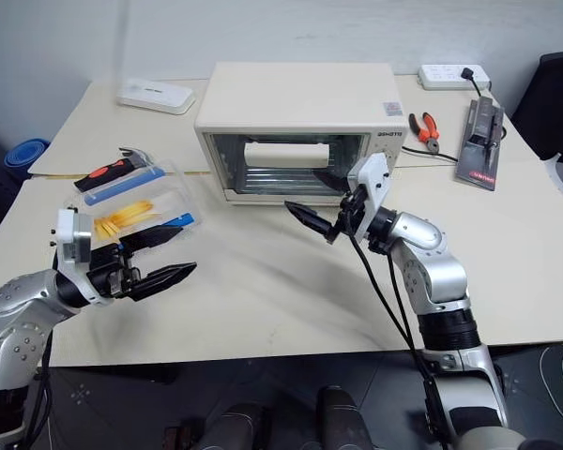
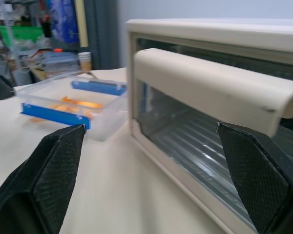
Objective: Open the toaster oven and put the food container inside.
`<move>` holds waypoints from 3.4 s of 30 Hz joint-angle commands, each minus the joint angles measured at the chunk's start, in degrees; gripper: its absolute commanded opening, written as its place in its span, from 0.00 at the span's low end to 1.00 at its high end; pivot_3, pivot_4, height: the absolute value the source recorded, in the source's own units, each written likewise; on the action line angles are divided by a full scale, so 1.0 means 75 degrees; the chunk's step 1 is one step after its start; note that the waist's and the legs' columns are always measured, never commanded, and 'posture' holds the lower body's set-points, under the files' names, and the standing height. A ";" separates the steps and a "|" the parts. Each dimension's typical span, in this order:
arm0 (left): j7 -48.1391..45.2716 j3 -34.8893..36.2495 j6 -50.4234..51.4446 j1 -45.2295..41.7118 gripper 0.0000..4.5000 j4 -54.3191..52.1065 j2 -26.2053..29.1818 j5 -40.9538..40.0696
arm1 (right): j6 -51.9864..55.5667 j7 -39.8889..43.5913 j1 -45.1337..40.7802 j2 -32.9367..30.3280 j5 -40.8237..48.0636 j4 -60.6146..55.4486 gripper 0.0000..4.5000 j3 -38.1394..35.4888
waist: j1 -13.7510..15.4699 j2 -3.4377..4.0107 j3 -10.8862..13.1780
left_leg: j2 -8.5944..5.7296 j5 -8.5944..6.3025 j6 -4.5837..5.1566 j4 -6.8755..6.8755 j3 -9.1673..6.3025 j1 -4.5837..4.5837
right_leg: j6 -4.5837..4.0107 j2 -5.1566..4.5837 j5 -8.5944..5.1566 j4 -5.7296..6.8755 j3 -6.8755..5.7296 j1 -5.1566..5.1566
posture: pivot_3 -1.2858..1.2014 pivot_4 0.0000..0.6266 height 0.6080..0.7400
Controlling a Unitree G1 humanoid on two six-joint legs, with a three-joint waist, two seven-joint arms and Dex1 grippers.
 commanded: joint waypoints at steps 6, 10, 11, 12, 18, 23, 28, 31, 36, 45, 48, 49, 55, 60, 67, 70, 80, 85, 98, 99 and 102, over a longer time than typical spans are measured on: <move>-0.0166 0.0025 -0.0031 -0.0192 1.00 -0.0041 -0.0034 -0.0032 | -0.0506 -0.0242 -0.0456 0.0112 -0.0336 0.0502 0.99 -0.0301 | -0.0025 0.0000 0.0000 | 0.0002 -0.0001 -0.0002 -0.0004 0.0005 0.0002 | 0.0000 0.0003 0.0000 0.0003 0.0002 -0.0006 | 0.52 0.24 1.00; -0.0155 0.0019 -0.0050 -0.0254 1.00 -0.0005 -0.0112 -0.0008 | -0.0804 -0.0042 -0.0410 0.0218 -0.0174 0.0388 0.99 -0.0377 | -0.0012 0.0000 0.0000 | 0.0002 -0.0001 -0.0002 -0.0002 0.0005 0.0000 | 0.0000 0.0002 0.0000 0.0001 0.0002 -0.0005 | 0.52 0.24 1.00; -0.0154 0.0042 -0.0040 -0.0255 1.00 0.0003 -0.0124 -0.0015 | -0.0782 0.0053 -0.0342 0.0212 -0.0099 0.0266 0.99 -0.0368 | -0.0014 0.0000 0.0000 | 0.0002 -0.0001 -0.0002 -0.0002 0.0005 0.0000 | 0.0000 0.0002 0.0000 0.0002 0.0002 -0.0005 | 0.52 0.24 1.00; -0.0163 0.0063 -0.0035 -0.0258 1.00 0.0031 -0.0124 -0.0013 | -0.0713 0.0162 -0.0255 0.0186 -0.0016 0.0124 0.99 -0.0347 | -0.0015 0.0000 0.0000 | 0.0002 -0.0001 -0.0002 -0.0002 0.0005 0.0000 | 0.0000 0.0002 0.0000 0.0002 0.0002 -0.0005 | 0.52 0.24 1.00; -0.0015 0.0266 0.0064 -0.0511 1.00 0.0473 -0.0001 0.0023 | -0.0110 0.0890 0.0551 -0.0199 0.0364 -0.1111 0.99 -0.0033 | -0.0011 0.0000 0.0000 | 0.0002 -0.0001 -0.0001 -0.0005 0.0003 -0.0001 | 0.0000 0.0002 0.0000 -0.0004 0.0002 -0.0005 | 0.52 0.24 1.00; 0.0322 0.0311 -0.0061 -0.1576 0.73 0.1404 -0.0125 0.0165 | -0.0197 0.1234 0.1229 -0.0552 -0.0006 -0.1711 1.00 0.0341 | -0.0001 -0.0001 0.0000 | 0.0003 -0.0002 -0.0002 -0.0002 0.0004 0.0001 | 0.0000 0.0004 0.0000 0.0002 0.0002 -0.0005 | 0.52 0.24 1.00; 0.0446 -0.0359 -0.0802 -0.3057 0.37 0.2949 -0.0385 0.1259 | -0.0616 0.1322 0.1517 -0.0665 -0.0449 -0.1638 1.00 0.0508 | -0.0014 -0.0002 0.0000 | 0.0003 -0.0002 -0.0005 0.0000 0.0006 0.0003 | 0.0000 0.0007 0.0000 0.0004 0.0000 -0.0005 | 0.52 0.24 1.00; 0.0322 -0.0790 -0.1454 -0.3922 0.16 0.3951 -0.0777 0.1849 | -0.0893 0.1331 0.1625 -0.0658 -0.0668 -0.1549 1.00 0.0551 | -0.0006 -0.0004 -0.0001 | 0.0002 -0.0003 -0.0006 0.0002 0.0009 0.0004 | 0.0000 0.0007 0.0000 0.0007 -0.0001 -0.0005 | 0.52 0.24 1.00; -0.0607 -0.1728 -0.2142 -0.4373 0.00 0.4684 -0.1080 0.2672 | -0.1237 0.1229 0.1924 -0.0724 -0.0921 -0.1563 1.00 0.0504 | -0.0048 -0.0006 -0.0002 | 0.0002 -0.0004 -0.0007 0.0002 0.0012 0.0001 | 0.0001 0.0008 0.0001 0.0003 -0.0001 -0.0009 | 0.52 0.24 1.00; -0.0934 -0.2300 -0.2523 -0.3302 0.00 0.3893 -0.1043 0.3332 | -0.1449 0.0826 0.4941 -0.1359 -0.0686 -0.3099 1.00 -0.0588 | 0.0055 -0.0008 -0.0001 | 0.0002 -0.0006 -0.0005 0.0008 0.0007 -0.0004 | 0.0001 0.0005 0.0001 0.0004 0.0001 -0.0006 | 0.52 0.24 1.00; -0.0849 -0.2448 -0.3046 -0.2749 0.00 0.3471 -0.1089 0.3671 | -0.1411 0.0759 0.5790 -0.1537 -0.0521 -0.3452 1.00 -0.1177 | 0.0083 -0.0008 -0.0001 | 0.0001 -0.0006 -0.0005 0.0024 0.0008 -0.0002 | 0.0004 0.0006 0.0002 0.0010 0.0006 0.0004 | 0.52 0.24 1.00; -0.0675 -0.2443 -0.3174 -0.2577 0.00 0.3392 -0.1182 0.3761 | -0.1374 0.0726 0.5926 -0.1585 -0.0433 -0.3534 1.00 -0.1373 | 0.0083 -0.0008 -0.0001 | 0.0001 -0.0005 -0.0005 0.0028 0.0013 -0.0002 | 0.0005 0.0006 0.0003 0.0011 0.0009 0.0004 | 0.52 0.24 1.00; 0.0183 -0.2219 -0.3609 -0.1549 0.00 0.2989 -0.1562 0.4021 | -0.1662 0.0732 0.5541 -0.1519 0.0110 -0.3458 1.00 -0.1905 | 0.0059 -0.0009 -0.0002 | 0.0008 -0.0005 -0.0005 0.0017 0.0020 0.0017 | 0.0006 0.0010 0.0004 0.0014 0.0012 0.0013 | 0.52 0.24 1.00; 0.0700 -0.1442 -0.3362 -0.0530 0.09 0.1637 -0.1755 0.3242 | -0.1271 0.1073 0.4706 -0.1290 0.1127 -0.3326 1.00 -0.1683 | 0.0039 -0.0012 0.0000 | 0.0011 -0.0006 -0.0005 0.0014 0.0016 0.0014 | 0.0006 0.0009 0.0004 0.0011 0.0009 0.0012 | 0.52 0.24 1.00; 0.2798 0.2230 -0.1842 0.2143 0.55 -0.0405 -0.1906 0.1107 | -0.2533 0.1262 0.3659 -0.0598 0.0477 -0.2796 1.00 -0.1006 | 0.0037 -0.0013 0.0000 | 0.0026 -0.0009 -0.0011 0.0005 0.0018 0.0017 | 0.0004 0.0017 0.0002 0.0006 0.0009 0.0009 | 0.52 0.24 1.00; 0.3423 0.3614 -0.1480 0.2983 0.75 -0.0356 -0.1914 0.0474 | -0.2851 0.1301 0.3395 -0.0442 0.0342 -0.2532 1.00 -0.0834 | 0.0026 -0.0014 0.0000 | 0.0024 -0.0017 -0.0001 0.0007 0.0028 0.0018 | 0.0004 0.0017 0.0002 0.0001 0.0016 0.0010 | 0.52 0.24 1.00; 0.5199 0.3621 0.2063 0.1718 0.99 0.0322 0.0242 -0.0507 | -0.3241 0.1826 0.3023 -0.0480 0.0285 -0.2014 1.00 -0.0420 | 0.0390 -0.0021 0.0000 | 0.0020 -0.0027 0.0013 0.0058 -0.0020 0.0040 | 0.0004 0.0016 0.0003 -0.0034 -0.0015 0.0098 | 0.52 0.24 1.00; 0.5823 0.2591 0.3809 -0.0672 0.99 0.1794 0.1424 -0.0251 | -0.3101 0.1737 0.3008 -0.0510 0.0241 -0.2142 1.00 -0.0314 | 0.0213 -0.0022 0.0000 | 0.0020 -0.0037 0.0007 -0.0015 -0.0005 0.0109 | 0.0001 0.0021 0.0002 -0.0043 -0.0004 0.0126 | 0.52 0.24 1.00; 0.5312 0.0339 0.4912 -0.3227 0.95 0.4298 0.2174 0.1574 | -0.3001 0.0911 0.3473 -0.0358 -0.0038 -0.2699 1.00 -0.0173 | -0.0077 -0.0023 0.0001 | 0.0025 -0.0048 -0.0003 -0.0005 0.0023 0.0083 | -0.0003 0.0024 -0.0001 -0.0002 0.0002 0.0068 | 0.52 0.24 1.00; 0.5281 0.0340 0.4939 -0.3263 0.91 0.4313 0.2128 0.1627 | -0.3040 0.0877 0.3507 -0.0349 -0.0049 -0.2678 1.00 -0.0179 | -0.0064 -0.0023 0.0001 | 0.0024 -0.0048 -0.0003 -0.0001 0.0025 0.0081 | -0.0003 0.0023 -0.0001 -0.0001 0.0003 0.0066 | 0.52 0.24 1.00; 0.5177 0.0353 0.4984 -0.3360 0.74 0.4421 0.1973 0.1757 | -0.3219 0.0854 0.3591 -0.0317 -0.0089 -0.2554 1.00 -0.0174 | -0.0024 -0.0023 0.0000 | 0.0024 -0.0045 -0.0007 0.0000 0.0026 0.0082 | -0.0003 0.0023 -0.0001 0.0006 0.0005 0.0062 | 0.52 0.24 1.00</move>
